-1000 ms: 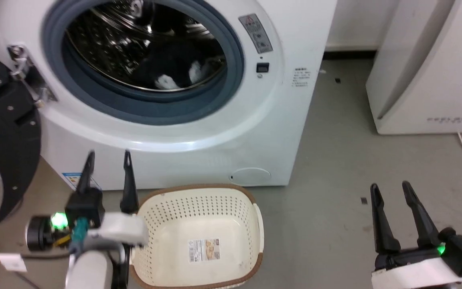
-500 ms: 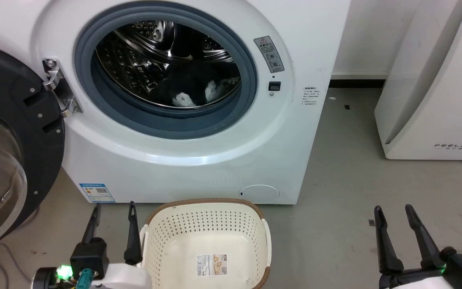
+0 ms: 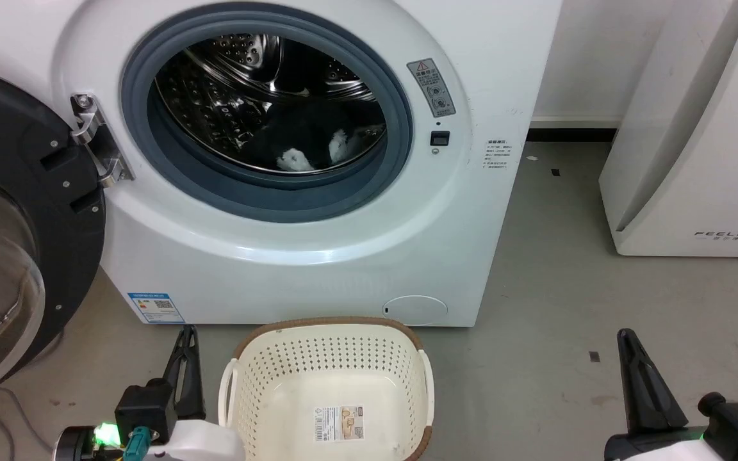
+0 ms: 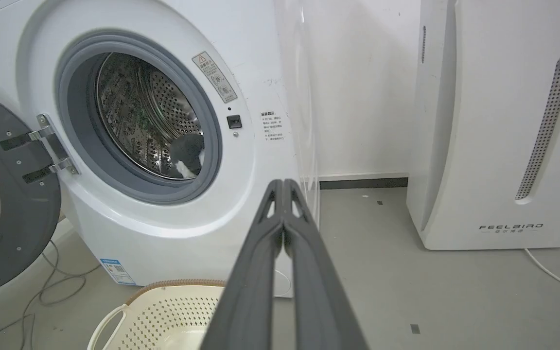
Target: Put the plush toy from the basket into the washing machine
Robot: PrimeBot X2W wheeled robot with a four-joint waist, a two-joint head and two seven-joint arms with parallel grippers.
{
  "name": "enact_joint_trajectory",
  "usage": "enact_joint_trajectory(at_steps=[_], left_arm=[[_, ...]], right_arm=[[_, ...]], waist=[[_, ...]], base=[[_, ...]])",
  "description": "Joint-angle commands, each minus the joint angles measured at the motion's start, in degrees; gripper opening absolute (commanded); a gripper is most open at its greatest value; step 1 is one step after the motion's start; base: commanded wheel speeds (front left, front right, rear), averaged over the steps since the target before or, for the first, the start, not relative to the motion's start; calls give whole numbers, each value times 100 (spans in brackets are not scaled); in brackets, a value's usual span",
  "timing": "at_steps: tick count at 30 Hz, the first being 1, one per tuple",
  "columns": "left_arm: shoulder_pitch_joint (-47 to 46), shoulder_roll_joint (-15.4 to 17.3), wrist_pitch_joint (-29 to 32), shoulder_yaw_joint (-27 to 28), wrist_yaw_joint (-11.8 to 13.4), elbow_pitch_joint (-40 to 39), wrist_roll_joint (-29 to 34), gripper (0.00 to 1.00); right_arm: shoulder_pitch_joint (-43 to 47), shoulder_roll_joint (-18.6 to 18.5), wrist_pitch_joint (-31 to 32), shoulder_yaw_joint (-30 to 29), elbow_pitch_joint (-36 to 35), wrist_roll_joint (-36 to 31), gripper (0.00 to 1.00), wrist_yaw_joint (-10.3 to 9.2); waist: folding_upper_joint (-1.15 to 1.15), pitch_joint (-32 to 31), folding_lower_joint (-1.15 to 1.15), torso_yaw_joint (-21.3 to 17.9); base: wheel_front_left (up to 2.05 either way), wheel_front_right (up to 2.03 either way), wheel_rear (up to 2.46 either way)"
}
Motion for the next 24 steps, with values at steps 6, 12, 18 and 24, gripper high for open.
enact_joint_trajectory(at_steps=[6,12,18,24], left_arm=[[-1,-17,79,23,-48,-80,37,0],[-1,-28,149,33,-78,-120,52,0],[-2,-39,220,43,-109,-160,67,0],[-2,-51,290,53,-140,-201,82,0]], right_arm=[[-64,0,89,6,-7,-109,0,-1],[-91,0,160,9,-9,-166,0,-1],[-117,0,230,11,-12,-224,0,-1],[-144,0,301,14,-15,-281,0,-1]], waist=[[0,-6,0,-8],[0,-12,0,-16],[0,-18,0,-23],[0,-24,0,-31]], base=[[0,0,0],[0,0,0],[0,0,0],[0,0,0]])
